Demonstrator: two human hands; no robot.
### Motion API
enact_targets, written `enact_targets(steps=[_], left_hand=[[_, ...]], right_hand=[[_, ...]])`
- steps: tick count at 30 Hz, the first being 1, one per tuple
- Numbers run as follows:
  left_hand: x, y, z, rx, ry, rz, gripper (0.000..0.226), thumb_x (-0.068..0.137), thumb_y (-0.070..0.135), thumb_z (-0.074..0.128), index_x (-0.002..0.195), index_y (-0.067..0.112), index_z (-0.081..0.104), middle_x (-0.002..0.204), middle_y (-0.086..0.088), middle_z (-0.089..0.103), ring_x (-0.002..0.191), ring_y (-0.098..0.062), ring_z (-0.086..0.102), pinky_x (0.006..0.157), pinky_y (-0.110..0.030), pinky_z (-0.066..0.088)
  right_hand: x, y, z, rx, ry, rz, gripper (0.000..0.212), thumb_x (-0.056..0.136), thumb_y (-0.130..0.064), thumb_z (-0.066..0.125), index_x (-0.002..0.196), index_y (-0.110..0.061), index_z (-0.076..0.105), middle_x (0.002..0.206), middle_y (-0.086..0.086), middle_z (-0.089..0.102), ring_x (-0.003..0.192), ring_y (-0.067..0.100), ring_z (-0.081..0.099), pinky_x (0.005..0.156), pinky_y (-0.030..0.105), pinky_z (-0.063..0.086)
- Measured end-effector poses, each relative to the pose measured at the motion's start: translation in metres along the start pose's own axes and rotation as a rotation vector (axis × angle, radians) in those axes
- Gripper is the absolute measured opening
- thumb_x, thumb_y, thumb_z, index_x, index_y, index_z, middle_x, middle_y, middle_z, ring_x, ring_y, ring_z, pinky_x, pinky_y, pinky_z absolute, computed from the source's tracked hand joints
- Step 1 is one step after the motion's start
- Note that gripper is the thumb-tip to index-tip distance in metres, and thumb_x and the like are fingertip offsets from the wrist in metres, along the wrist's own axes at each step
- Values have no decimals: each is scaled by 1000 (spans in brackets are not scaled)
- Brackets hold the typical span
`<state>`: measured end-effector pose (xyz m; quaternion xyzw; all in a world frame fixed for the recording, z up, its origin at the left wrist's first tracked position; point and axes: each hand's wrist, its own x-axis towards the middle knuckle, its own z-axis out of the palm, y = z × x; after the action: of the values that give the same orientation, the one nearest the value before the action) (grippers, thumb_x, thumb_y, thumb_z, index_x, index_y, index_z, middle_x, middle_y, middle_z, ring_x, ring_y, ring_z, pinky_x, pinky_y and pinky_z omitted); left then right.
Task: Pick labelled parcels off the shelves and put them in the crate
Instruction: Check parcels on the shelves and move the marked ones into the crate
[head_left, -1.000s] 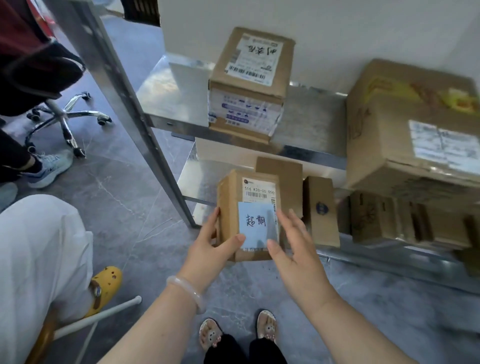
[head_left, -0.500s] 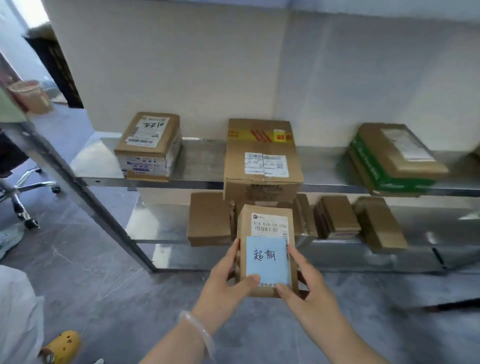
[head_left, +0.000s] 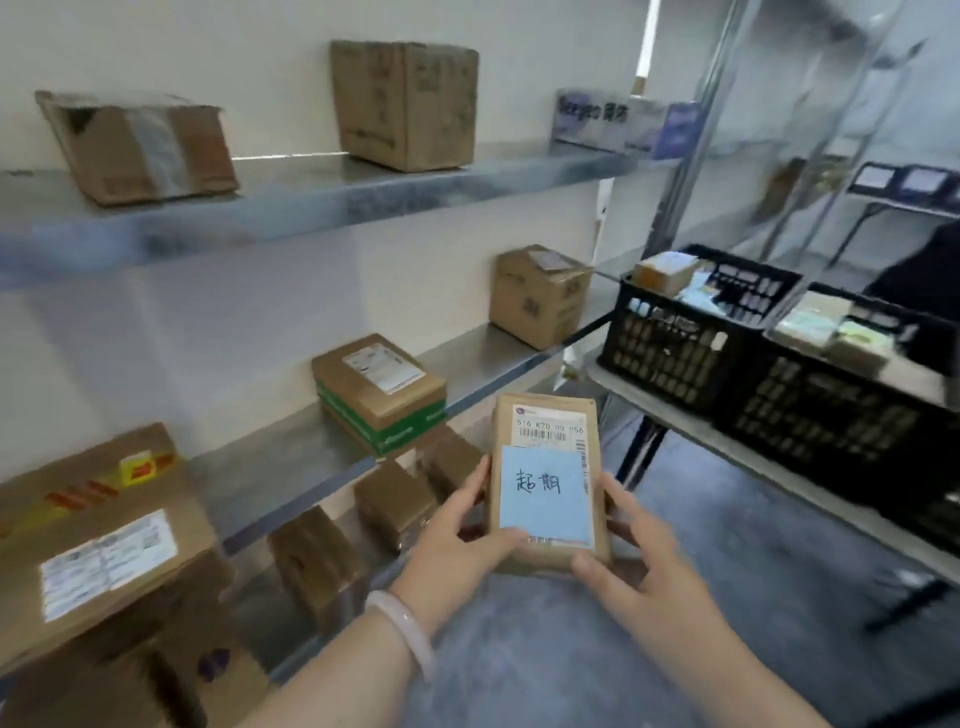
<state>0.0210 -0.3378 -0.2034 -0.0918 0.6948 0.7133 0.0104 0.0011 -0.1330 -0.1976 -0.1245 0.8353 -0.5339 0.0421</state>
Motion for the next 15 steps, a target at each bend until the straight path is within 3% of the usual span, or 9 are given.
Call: enact_targets(steps=[5,8,12,15], left_hand=[[40,26,53,0,-315,35,69,85,6,72,124,56,45,107,36,66,110,4,61,100,-33,51],[48,39,92,11,-528,36,70,86,6,71,131,51,43,107,32,67,98,10,64,94,-28,53],[40,44,149,25,-801,17,75,83,7,74,139,46,44,114,29,67,108,-3,65,101,-37,50],[16,41,191,30,-973,1,74,80,12,77,131,55,45,117,27,66,108,2,63,96,-29,51]], right_hand=[[-30,-6,-46,-26,320,102,77,76,-42,77,124,-77,27,137,-35,36,122,-13,43,102,34,47],[-62,-9,-62,-52,535,198,76,68,-55,73,123,-80,26,139,-31,34,124,-8,43,106,39,44],[-116,-13,-74,-109,790,283,78,80,-34,76,128,-73,28,136,-31,37,125,-9,43,104,33,45],[-162,-18,-73,-114,971,333,78,82,-26,76,129,-65,29,137,-32,36,122,-16,43,101,18,44]])
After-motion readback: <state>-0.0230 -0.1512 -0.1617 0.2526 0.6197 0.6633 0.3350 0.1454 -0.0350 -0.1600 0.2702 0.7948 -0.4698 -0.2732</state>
